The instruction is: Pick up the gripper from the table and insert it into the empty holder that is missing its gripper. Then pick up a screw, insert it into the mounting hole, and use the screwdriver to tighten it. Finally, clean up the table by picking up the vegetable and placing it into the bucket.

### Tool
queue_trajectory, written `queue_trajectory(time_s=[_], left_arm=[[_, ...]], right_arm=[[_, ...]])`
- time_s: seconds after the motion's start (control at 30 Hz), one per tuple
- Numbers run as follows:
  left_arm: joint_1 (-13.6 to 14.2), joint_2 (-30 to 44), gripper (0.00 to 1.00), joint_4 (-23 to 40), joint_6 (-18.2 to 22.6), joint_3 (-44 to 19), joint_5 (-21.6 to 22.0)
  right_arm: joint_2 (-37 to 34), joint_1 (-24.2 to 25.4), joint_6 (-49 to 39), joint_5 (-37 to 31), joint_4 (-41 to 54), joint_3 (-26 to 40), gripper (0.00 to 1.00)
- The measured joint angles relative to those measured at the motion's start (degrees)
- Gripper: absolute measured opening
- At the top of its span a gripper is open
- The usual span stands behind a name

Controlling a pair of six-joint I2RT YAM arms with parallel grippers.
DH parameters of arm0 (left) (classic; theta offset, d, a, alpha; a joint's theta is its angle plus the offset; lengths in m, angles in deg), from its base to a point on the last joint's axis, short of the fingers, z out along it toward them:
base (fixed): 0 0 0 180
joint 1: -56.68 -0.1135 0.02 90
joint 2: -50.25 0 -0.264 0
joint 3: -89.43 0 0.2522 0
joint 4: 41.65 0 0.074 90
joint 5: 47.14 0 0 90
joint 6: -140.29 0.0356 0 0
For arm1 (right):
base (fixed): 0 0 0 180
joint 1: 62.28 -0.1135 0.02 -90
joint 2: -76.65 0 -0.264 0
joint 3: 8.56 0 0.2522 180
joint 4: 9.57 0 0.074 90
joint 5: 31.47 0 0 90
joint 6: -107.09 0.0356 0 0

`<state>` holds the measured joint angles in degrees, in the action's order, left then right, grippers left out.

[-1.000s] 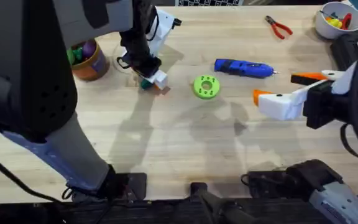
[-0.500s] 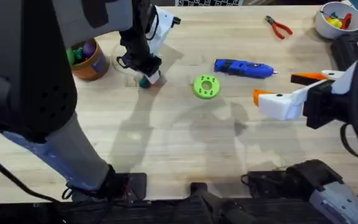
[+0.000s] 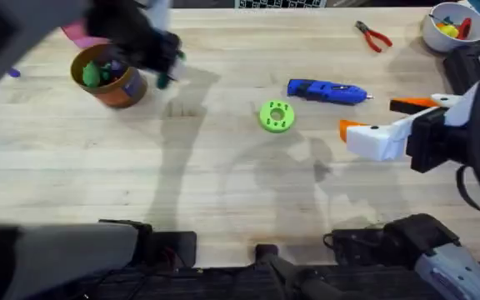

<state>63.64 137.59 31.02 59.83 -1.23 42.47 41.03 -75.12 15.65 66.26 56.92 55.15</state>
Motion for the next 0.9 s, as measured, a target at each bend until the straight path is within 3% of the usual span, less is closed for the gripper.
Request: queue_trajectory(time_s=[0.13, 0.27, 0.37, 0.53, 0.9], left_arm=[[-7.1, -6.4, 0.030, -1.0, -3.4, 0.0, 0.2], [-15.4, -8.9, 0.030, -2.2, -10.0, -0.1, 0.6], [-18.7, -8.3, 0.030, -4.0, -13.6, -0.1, 1.6], [-19.2, -2.4, 0.030, -8.4, -18.7, -0.1, 6.0], [-19.6, 7.9, 0.030, -13.3, -20.8, -0.1, 7.6]], right_arm=[[0.0, 0.0, 0.0, 0.0, 0.0, 0.0, 0.994], [0.0, 0.0, 0.0, 0.0, 0.0, 0.0, 0.994], [0.0, 0.0, 0.0, 0.0, -0.5, 0.0, 0.994], [0.0, 0.0, 0.0, 0.0, -1.3, 0.0, 0.994], [0.0, 0.0, 0.0, 0.0, -1.3, 0.0, 0.994]])
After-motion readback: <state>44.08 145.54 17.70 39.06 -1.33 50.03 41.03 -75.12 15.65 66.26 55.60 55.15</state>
